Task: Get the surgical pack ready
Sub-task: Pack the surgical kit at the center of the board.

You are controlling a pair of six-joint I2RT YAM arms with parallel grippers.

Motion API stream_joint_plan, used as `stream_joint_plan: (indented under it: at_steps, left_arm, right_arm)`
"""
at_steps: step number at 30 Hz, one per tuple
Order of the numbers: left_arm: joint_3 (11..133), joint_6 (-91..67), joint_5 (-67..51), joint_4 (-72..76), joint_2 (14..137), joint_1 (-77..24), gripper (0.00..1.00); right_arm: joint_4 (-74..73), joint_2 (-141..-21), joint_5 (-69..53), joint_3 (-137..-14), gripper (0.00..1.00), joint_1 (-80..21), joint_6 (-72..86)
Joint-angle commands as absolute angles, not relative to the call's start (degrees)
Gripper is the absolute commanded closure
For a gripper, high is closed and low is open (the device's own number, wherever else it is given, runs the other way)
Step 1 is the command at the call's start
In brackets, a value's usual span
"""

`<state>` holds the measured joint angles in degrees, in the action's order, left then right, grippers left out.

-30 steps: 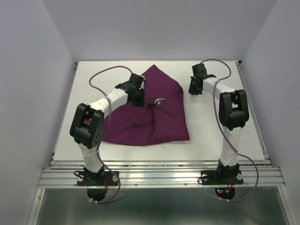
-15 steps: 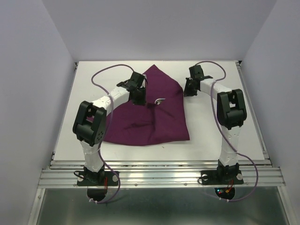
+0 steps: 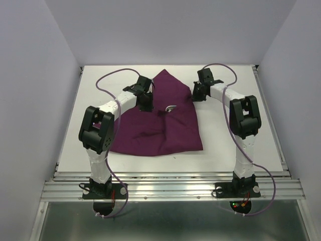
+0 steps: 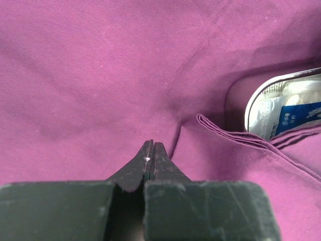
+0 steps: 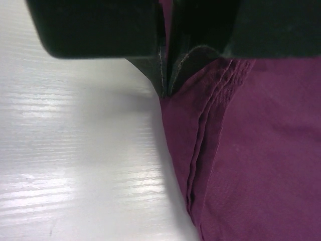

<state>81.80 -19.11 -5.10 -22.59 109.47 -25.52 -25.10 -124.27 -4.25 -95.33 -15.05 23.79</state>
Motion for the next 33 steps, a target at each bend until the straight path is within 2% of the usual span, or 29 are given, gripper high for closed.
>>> stream_joint_plan:
  at_steps: [1, 11, 16, 33]
  left_arm:
    - [84.46, -18.02, -5.1, -23.03, 108.9, -25.31, 1.0]
    - [84.29, -17.84, -4.92, -23.12, 108.02, -24.79, 1.0]
    - [84.64, -17.84, -5.62, -23.03, 107.58, -24.79, 1.0]
    - [87.35, -17.67, -5.89, -24.26, 108.01, -24.79, 1.0]
  right_arm:
    - [-23.55, -123.66, -4.13, -99.05, 0.91, -16.96, 23.91]
    - [-24.09, -120.77, 3.33, -98.01, 0.92, -18.28, 24.43]
    - [-23.47, -119.71, 3.17, -96.77, 0.92, -18.81, 24.43]
    - [-23.64, -126.47, 2.9, -96.95, 0.92, -21.09, 24.78]
